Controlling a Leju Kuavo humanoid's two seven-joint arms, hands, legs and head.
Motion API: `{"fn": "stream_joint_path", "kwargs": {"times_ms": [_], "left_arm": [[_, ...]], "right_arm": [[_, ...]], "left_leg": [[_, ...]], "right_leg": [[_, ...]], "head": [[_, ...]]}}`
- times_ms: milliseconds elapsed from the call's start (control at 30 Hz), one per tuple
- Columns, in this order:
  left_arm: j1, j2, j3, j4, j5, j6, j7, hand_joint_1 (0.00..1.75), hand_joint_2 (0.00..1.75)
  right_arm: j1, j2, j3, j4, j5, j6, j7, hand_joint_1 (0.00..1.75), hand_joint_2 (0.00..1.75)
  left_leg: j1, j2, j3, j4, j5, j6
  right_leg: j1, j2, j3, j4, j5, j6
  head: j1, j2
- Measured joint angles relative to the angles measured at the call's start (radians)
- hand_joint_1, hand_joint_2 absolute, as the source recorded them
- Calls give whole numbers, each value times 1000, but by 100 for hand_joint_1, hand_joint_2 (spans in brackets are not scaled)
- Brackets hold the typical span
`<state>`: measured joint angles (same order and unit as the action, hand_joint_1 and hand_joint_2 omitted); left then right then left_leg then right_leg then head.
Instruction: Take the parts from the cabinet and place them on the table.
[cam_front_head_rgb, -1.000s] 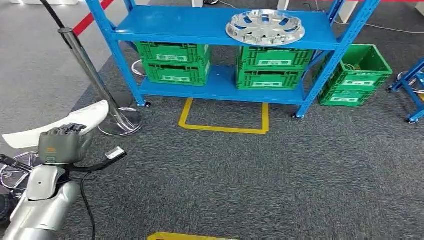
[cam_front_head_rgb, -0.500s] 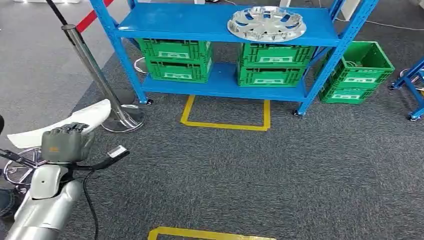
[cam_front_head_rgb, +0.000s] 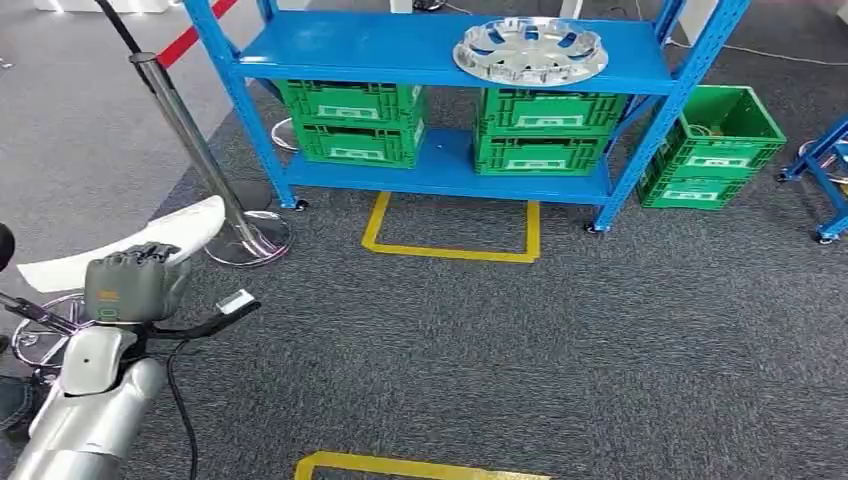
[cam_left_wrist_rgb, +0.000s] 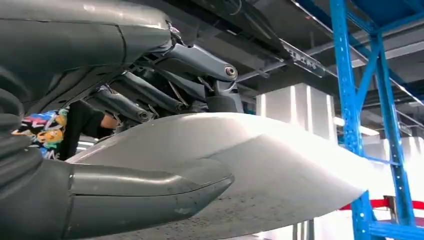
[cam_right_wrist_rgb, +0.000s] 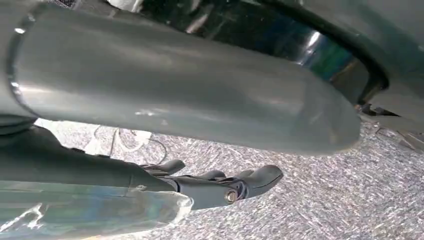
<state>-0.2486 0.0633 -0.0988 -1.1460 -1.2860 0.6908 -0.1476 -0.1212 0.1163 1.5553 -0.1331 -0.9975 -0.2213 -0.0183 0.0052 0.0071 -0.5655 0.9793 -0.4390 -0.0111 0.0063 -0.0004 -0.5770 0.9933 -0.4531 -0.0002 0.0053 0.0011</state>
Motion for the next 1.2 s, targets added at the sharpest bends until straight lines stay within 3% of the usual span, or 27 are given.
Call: {"fn": "stream_joint_path", "kwargs": {"times_ms": [500, 567, 600, 667, 700, 733, 833, 867, 900, 933, 967, 1000, 1033, 1067, 1100, 1200], "left_arm": [[-21, 0, -1, 10, -2, -3, -6, 161, 175], [-21, 2, -1, 14, -2, -1, -5, 161, 175], [-20, 8, 0, 14, 2, 3, -2, 161, 175], [-20, 14, 1, 14, 8, 6, -2, 161, 175], [-18, 18, 4, 14, 8, 7, -2, 161, 175], [-17, 19, 7, 14, 9, 9, -2, 161, 175], [-6, 19, 19, 14, 9, 9, -5, 161, 175], [0, 20, 21, 14, 9, 9, -6, 161, 175], [4, 20, 24, 16, 8, 9, -6, 161, 175], [7, 20, 25, 16, 8, 9, -8, 161, 175], [9, 20, 27, 16, 8, 9, -10, 161, 175], [8, 20, 30, 16, 8, 9, -12, 161, 175], [7, 20, 34, 16, 8, 9, -15, 161, 175], [6, 22, 41, 16, 8, 9, -18, 161, 175], [9, 20, 44, 16, 8, 9, -21, 161, 175], [13, 23, 56, 18, 6, 9, -30, 161, 175]], "right_arm": [[0, 0, 0, 0, 11, 1, 2, 0, 0], [0, 0, 0, 0, 36, -30, 4, 0, 0], [0, 0, 0, 0, 40, -63, 2, 0, 0], [-1, 0, 0, 0, 40, -91, 2, 0, 0], [-1, 0, 0, 0, 40, -99, 1, 0, 0], [0, -1, 0, 0, 39, -110, 0, 0, 0], [0, -3, 0, 0, 37, -119, 0, 0, 0], [1, -4, 0, 0, 37, -121, 0, 0, 0], [2, -6, 0, 0, 37, -122, 0, 0, 0], [2, -7, 0, 0, 37, -124, 0, 0, 0], [2, -8, 0, 0, 38, -126, 0, 0, 0], [1, -8, 0, 0, 38, -127, 1, 0, 0], [0, -9, 0, 0, 40, -129, 2, 0, 0], [0, -8, 0, 0, 42, -133, 2, 0, 0], [0, -9, 0, 0, 45, -138, 2, 0, 0], [3, -10, 0, 0, 47, -142, 8, 0, 0]], "left_leg": [[-1, 0, -2, 2, 3, 2], [-1, 0, -2, 2, 3, 2], [-5, -1, -8, 12, 2, 15], [-7, -2, -8, -2, 8, 28], [8, -2, 11, -35, 27, 31], [8, -4, 16, -49, 35, 33], [11, -13, 4, -50, 42, 30], [12, -20, 0, -48, 44, 27], [16, -28, -5, -46, 46, 23], [20, -38, -8, -44, 48, 17], [26, -51, -11, -38, 47, 9], [33, -60, -17, -28, 45, -1], [36, -69, -26, -14, 41, -11], [32, -79, -40, 2, 38, -22], [32, -83, -47, 3, 44, -28], [39, -102, -56, 2, 51, -42]], "right_leg": [[-1, 0, -1, 0, 4, 3], [-1, 0, -1, 0, 4, 3], [-8, -2, -1, -3, 11, 12], [-6, -4, 3, -11, 16, 20], [-2, -4, 0, -15, 11, 21], [-2, -1, -8, 4, -13, 26], [-15, -1, -98, 220, -133, 41], [-20, -1, -121, 276, -151, 47], [-24, -1, -119, 278, -142, 52], [-29, -1, -91, 233, -111, 58], [-35, 2, -44, 150, -69, 65], [-44, 19, 7, 59, -32, 73], [-51, 59, 38, 3, -43, 81], [-45, 77, 43, 1, -51, 68], [-44, 57, 38, 14, -50, 50], [-42, 32, 29, 23, -45, 25]], "head": [[0, 0], [0, 0], [0, 0], [-1, 0], [-2, 0], [5, 0], [6, 0], [6, 0], [6, 0], [7, 0], [6, 0], [7, 0], [7, 0], [15, 0], [11, 0], [10, 0]]}}
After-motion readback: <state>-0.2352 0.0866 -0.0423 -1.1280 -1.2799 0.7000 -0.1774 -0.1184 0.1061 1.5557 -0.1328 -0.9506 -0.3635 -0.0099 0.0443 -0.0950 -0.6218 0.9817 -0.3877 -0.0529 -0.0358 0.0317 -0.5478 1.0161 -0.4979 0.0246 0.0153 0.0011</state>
